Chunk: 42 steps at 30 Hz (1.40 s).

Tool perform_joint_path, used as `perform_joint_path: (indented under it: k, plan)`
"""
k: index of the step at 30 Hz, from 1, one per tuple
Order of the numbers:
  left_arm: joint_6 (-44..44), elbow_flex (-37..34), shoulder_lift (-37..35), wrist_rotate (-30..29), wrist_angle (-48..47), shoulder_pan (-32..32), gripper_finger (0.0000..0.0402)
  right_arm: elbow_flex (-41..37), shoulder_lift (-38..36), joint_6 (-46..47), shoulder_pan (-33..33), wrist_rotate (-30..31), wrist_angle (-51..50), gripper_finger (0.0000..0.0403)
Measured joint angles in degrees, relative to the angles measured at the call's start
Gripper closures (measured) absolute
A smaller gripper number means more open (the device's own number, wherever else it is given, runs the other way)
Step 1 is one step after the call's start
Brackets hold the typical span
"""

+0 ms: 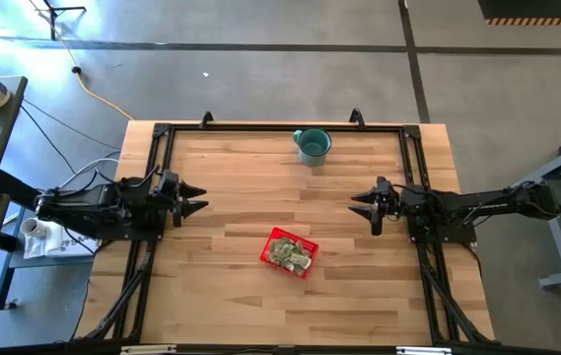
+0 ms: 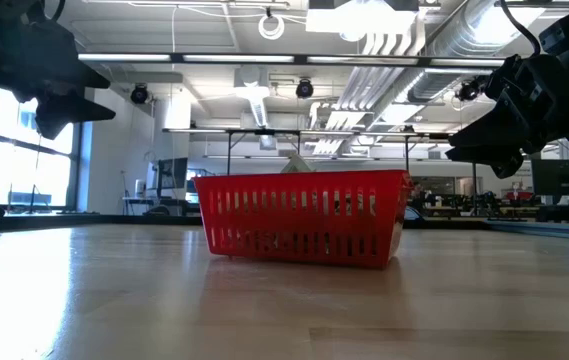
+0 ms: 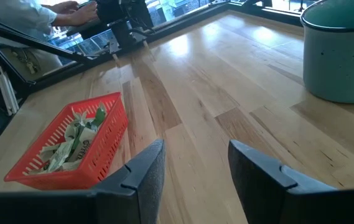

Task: Pick and place Stevia / Truvia into bins
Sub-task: Return to Home Position

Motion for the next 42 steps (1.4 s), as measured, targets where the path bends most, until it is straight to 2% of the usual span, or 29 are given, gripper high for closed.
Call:
perform_joint_path:
  k: [42]
  plan:
    - [-0.01,0.0,0.0,0.02,0.0,0.02,0.0119,-0.01,-0.01,0.0,0.0,0.0,0.0,0.023]
